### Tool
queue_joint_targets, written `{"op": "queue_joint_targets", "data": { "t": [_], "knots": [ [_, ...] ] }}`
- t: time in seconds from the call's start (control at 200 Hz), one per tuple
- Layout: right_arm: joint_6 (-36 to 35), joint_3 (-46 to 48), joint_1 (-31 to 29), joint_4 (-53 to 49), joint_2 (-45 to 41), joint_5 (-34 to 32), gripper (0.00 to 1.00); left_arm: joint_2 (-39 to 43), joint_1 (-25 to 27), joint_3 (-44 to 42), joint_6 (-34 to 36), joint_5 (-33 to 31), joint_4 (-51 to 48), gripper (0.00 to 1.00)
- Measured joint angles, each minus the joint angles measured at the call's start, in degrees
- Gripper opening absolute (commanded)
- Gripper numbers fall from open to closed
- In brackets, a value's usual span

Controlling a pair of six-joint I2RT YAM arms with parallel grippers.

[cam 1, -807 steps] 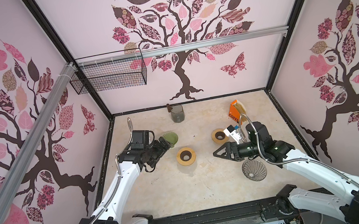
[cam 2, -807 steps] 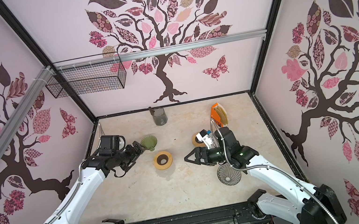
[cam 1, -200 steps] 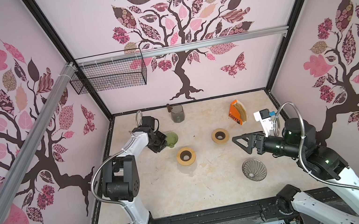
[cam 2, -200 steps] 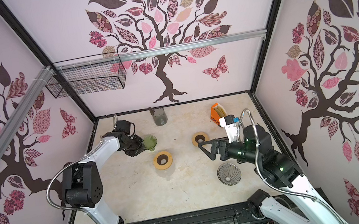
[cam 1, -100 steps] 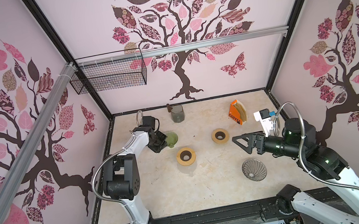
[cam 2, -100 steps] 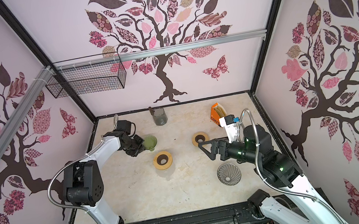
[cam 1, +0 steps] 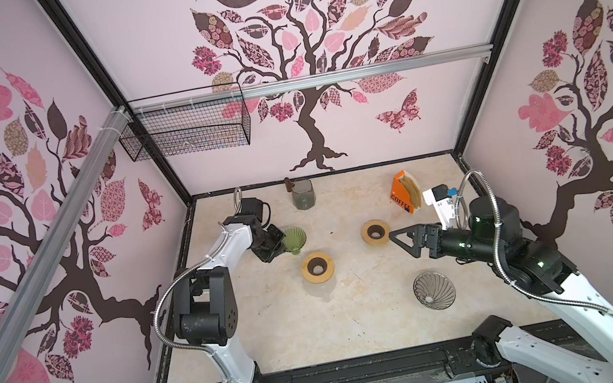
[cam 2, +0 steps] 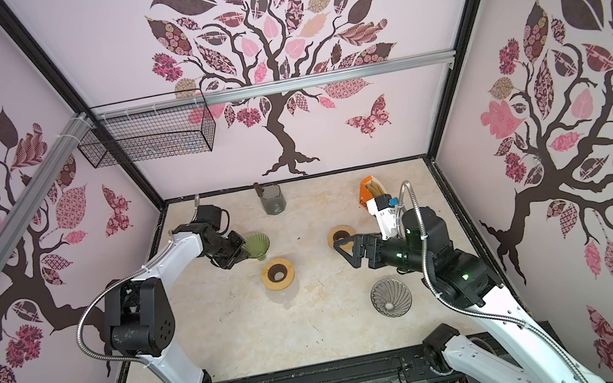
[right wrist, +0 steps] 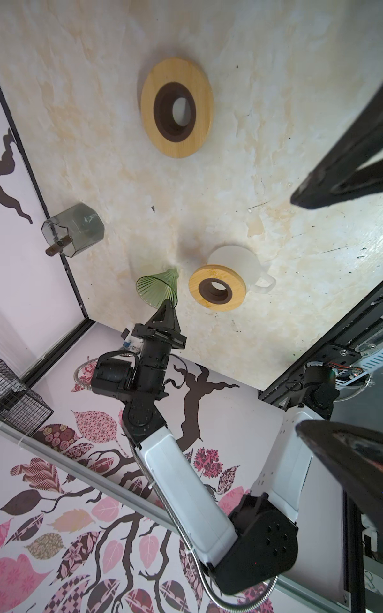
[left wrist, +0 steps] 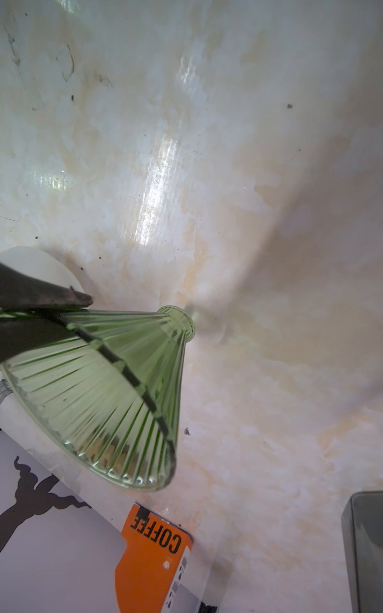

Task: Place the coffee filter in the dripper
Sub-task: 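Close the left gripper on the green dripper's rim and lift it, then carry the dripper over the ring stand with left gripper while right swings closer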

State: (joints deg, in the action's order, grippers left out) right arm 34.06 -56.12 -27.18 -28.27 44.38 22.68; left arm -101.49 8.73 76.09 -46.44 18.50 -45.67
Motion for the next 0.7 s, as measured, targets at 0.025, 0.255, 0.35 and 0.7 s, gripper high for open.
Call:
{"op": "queue_joint_targets", "data": {
  "t": [0.025, 0.255, 0.35, 0.7],
  "knots": [
    [0.0, -0.2, 0.0, -0.2, 0.5, -0.2, 1.00, 0.6, -0.2, 0.0, 0.2, 0.2, -0.2, 0.00],
    [0.2, -5.2, 0.0, -0.9, 5.3, -2.0, 1.00, 6.0, -2.8, 0.0, 2.3, 2.7, -2.2, 0.00],
    [0.2, -8.7, 0.0, -1.2, 8.1, -3.3, 1.00, 7.6, -3.2, 0.0, 3.0, 4.1, -3.7, 0.00],
    [0.9, -25.2, 0.0, -1.1, 24.3, -9.8, 1.00, 15.3, -2.3, 0.5, 1.2, 7.8, -6.6, 0.00]
  ]
}}
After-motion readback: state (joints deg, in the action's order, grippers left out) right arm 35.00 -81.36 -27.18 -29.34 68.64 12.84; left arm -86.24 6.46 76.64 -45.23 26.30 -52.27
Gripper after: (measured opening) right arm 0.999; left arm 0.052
